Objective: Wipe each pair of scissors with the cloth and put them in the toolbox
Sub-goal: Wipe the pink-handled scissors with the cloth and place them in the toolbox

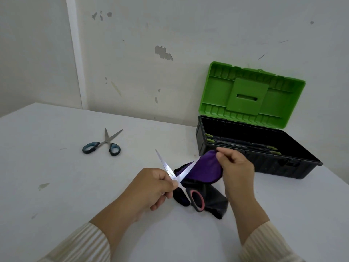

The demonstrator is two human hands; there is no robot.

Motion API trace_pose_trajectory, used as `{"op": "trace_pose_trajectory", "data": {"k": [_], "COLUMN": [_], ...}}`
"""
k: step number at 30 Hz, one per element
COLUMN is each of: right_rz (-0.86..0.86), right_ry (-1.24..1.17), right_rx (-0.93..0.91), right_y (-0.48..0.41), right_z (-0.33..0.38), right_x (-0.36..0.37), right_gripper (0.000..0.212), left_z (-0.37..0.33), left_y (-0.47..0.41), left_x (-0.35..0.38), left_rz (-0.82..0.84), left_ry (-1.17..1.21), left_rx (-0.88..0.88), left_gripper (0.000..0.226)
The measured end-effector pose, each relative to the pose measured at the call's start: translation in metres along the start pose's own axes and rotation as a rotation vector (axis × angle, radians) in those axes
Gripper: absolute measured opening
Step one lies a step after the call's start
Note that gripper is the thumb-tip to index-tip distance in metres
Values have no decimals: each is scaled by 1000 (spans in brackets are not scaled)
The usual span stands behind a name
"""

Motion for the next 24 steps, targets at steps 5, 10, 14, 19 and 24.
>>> {"op": "trace_pose_trajectory", "data": {"k": [5,10,14,19,24], "right_rz": [338,481,170,507,767], "right_ry": [58,297,283,320,383], "right_rx": [-240,-534,-329,-289,-289], "right_y": [44,67,20,32,61], "right_z": [36,25,15,24,19], "right_x": [25,61,29,28,50], "right_gripper": [25,15,20,16,16], "left_z": [5,4,5,4,4], "left_y": [-4,-5,-4,-12,-12], "left_x": [-5,-6,-4,-18,-21], "left_rz": [-39,-43,9,-28,-12], "left_ry": [40,11,-39,112,280], "left_rx": [-48,8,1,-45,-125], "left_gripper": [29,27,31,32,19]}}
Point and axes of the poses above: each hand's wrist, its own y-axis away from the middle knuckle, its own x-axis out of the palm, z = x × y, the point moved 7 cm from there along -y, towards the middle knuckle, and after that the axes turned 13 degrees about -z, right-handed, at the moved point
